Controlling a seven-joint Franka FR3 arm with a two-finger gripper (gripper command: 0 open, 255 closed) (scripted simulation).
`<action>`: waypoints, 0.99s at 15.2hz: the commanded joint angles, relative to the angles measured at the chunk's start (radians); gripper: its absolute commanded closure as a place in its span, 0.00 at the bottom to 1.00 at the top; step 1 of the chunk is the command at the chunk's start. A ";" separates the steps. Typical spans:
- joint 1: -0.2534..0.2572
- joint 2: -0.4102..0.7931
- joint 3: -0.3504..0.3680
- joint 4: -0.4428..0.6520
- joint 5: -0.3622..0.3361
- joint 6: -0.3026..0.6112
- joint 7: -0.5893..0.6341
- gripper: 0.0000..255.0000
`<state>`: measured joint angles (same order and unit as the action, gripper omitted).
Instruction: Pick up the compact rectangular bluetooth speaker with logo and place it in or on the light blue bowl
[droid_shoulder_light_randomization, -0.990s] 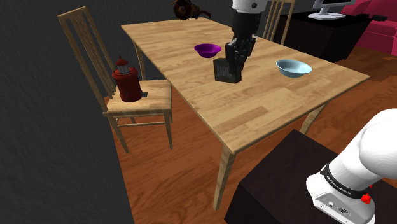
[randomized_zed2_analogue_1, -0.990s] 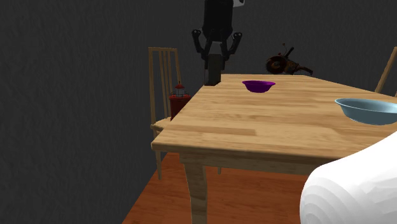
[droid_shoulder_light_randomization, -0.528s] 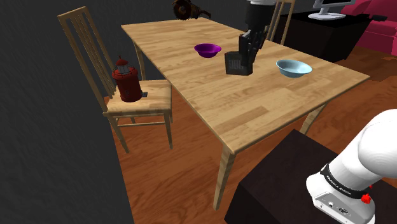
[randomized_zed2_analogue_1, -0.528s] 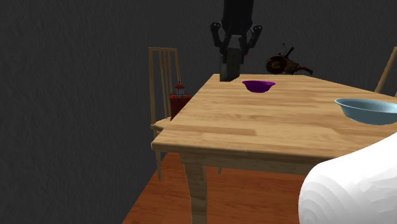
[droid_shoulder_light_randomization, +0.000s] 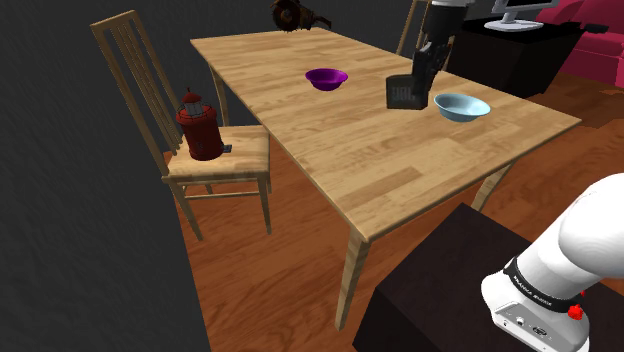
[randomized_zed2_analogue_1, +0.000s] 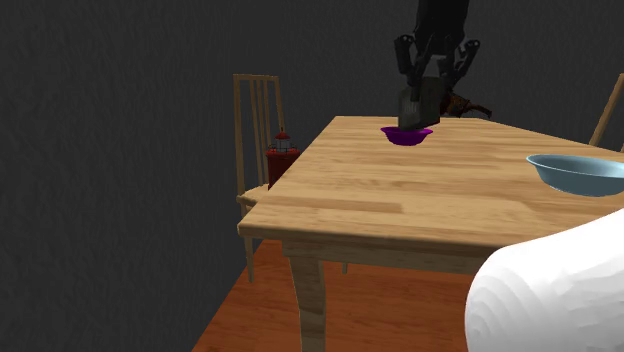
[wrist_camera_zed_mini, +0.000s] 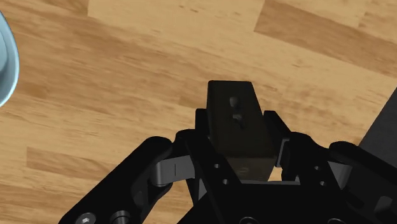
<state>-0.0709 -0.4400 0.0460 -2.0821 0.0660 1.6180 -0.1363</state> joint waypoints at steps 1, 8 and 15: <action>-0.016 -0.008 -0.034 0.000 -0.015 -0.010 -0.046 1.00; -0.076 0.001 -0.160 0.019 -0.074 -0.025 -0.217 1.00; -0.131 0.065 -0.287 0.092 -0.120 -0.033 -0.391 1.00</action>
<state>-0.1952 -0.3916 -0.2235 -2.0076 -0.0494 1.5851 -0.5017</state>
